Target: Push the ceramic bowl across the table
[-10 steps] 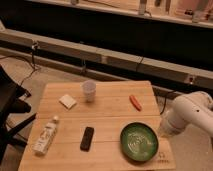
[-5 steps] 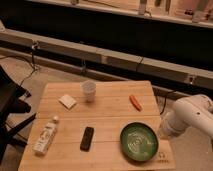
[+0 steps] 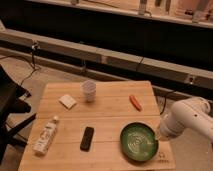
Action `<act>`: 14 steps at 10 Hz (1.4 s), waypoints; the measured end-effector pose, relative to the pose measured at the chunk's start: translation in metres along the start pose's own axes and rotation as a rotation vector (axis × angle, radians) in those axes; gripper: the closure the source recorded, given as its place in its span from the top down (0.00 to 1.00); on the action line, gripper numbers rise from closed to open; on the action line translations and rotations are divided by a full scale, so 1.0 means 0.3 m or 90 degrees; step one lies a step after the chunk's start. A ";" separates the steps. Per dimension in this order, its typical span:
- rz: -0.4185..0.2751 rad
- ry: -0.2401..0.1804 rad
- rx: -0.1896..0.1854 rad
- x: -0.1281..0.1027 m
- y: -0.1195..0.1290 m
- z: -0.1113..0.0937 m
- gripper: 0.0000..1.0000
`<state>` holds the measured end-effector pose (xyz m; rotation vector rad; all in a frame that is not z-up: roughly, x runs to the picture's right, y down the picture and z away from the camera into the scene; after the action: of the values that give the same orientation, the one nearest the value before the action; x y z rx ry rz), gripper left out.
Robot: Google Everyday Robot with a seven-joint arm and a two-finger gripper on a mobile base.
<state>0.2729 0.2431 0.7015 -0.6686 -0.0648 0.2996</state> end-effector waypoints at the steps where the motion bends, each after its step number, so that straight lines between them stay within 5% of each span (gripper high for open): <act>1: 0.001 -0.002 -0.001 -0.006 -0.002 0.008 0.04; 14: 0.034 -0.034 -0.003 -0.031 -0.057 0.095 0.04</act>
<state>0.2639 0.2446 0.7348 -0.6678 -0.0985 0.3694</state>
